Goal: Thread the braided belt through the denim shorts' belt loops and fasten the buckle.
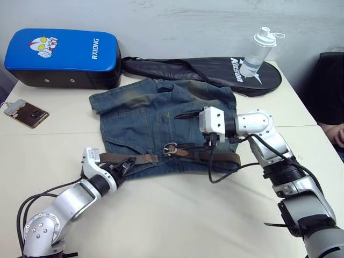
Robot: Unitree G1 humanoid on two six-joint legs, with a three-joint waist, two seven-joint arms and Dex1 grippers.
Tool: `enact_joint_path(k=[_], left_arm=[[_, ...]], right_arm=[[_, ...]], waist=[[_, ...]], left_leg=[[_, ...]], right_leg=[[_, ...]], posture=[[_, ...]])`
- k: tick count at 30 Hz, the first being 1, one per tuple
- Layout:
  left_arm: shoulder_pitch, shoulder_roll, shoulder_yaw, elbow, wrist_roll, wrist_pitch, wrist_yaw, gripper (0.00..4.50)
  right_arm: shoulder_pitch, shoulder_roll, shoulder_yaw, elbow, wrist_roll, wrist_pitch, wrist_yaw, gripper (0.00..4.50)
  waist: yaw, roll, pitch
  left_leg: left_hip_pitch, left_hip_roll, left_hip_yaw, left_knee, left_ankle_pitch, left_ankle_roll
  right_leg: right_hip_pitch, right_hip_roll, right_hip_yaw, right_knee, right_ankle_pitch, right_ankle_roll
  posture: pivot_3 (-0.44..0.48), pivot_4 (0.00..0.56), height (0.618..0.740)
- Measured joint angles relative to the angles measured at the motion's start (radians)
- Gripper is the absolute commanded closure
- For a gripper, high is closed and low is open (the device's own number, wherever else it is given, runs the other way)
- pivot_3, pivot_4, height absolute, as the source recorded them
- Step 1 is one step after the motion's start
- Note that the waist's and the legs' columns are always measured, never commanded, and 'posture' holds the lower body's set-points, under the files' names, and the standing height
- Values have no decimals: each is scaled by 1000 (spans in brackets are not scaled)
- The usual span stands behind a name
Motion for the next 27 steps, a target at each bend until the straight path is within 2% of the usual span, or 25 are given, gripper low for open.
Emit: enact_joint_path(k=[3, 9, 14, 27], left_arm=[[-10, -28, -45, 5, 6, -27, 9, 4500], [-14, -95, -125, 46, 111, -51, -4, 4500], [-20, -105, -147, 63, 164, -47, -15, 4500], [-33, -120, -147, 76, 199, -39, -21, 4500]], right_arm=[[30, 2, 13, 3, -90, -105, -36, 47], [68, 45, 69, 54, -287, -361, -173, 47], [70, 68, 116, 119, -446, -523, -299, 47], [30, 102, 130, 252, -582, -604, -445, 47]], waist=[[3, 0, 0], [2, 0, 0], [3, 0, 0], [0, 1, -1]], left_leg=[[0, 0, 0, 0, 0, 0], [1, -1, -1, 1, 0, 0], [16, 0, -3, -2, -1, 0], [21, 0, -4, -2, -4, 1]], right_leg=[[1, 0, 0, -1, 0, 0], [3, 1, -1, -2, 0, 1], [20, 1, -3, -8, 1, 1], [27, 0, -4, -11, 1, 2]], posture=[[0, 150, 740], [0, 150, 740], [0, 150, 740], [0, 150, 740]])
